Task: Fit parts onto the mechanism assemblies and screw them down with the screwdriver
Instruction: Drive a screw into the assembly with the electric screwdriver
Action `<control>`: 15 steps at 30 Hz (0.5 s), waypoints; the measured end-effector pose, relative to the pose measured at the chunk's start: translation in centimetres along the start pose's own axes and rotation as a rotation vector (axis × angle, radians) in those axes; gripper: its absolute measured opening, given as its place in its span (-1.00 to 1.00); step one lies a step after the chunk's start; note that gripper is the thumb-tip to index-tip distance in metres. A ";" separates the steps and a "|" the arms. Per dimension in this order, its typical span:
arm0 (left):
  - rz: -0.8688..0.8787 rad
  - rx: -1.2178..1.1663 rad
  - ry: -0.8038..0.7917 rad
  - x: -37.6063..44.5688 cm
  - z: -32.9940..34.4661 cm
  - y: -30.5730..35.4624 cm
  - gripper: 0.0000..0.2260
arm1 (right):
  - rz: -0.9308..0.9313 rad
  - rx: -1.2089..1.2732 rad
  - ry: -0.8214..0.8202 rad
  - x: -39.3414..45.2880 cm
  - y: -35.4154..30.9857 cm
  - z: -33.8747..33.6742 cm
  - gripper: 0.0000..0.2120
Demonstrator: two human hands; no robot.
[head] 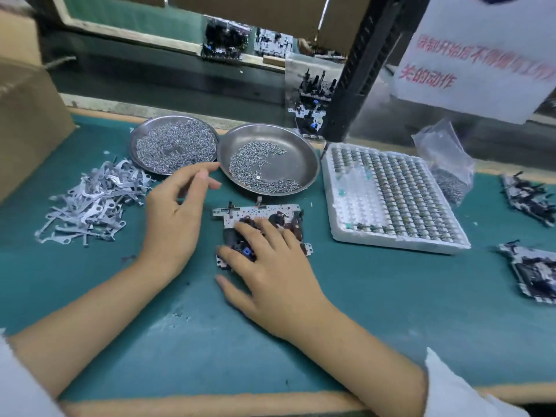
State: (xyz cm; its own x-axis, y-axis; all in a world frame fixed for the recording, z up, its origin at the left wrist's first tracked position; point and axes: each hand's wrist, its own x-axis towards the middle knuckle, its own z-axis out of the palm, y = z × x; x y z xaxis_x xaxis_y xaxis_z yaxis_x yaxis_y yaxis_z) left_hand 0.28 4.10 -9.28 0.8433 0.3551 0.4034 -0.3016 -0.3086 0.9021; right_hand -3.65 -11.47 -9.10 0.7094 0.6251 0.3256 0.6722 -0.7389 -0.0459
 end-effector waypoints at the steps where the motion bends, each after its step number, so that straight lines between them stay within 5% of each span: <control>1: 0.007 -0.002 0.014 0.1 0.0 -0.1 -0.82 | -0.027 -0.004 0.010 -0.6 -0.1 -0.3 -0.72; 5: 0.179 0.112 0.004 -0.4 0.3 0.2 -0.83 | -0.048 -0.026 0.007 -4.1 -0.1 -1.6 -0.78; 9: 0.567 0.384 -0.133 -1.8 1.0 0.6 -0.76 | 0.200 0.177 0.183 -6.8 0.3 -2.8 -0.74; 11: 0.719 0.473 -0.193 -2.1 1.2 0.7 -0.76 | 0.398 0.149 0.189 -6.8 0.6 -3.3 -0.55; 15: 0.766 0.523 -0.192 -2.3 1.2 0.8 -0.76 | 0.667 0.136 -0.110 -6.2 1.4 -3.0 -0.12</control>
State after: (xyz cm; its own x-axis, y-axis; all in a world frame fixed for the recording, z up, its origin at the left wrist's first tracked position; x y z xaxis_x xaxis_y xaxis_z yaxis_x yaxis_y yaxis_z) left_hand -1.33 2.04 -9.69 0.5713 -0.2448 0.7834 -0.6050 -0.7706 0.2004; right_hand -7.79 -17.10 -8.35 0.9932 0.0752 0.0889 0.1002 -0.9409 -0.3234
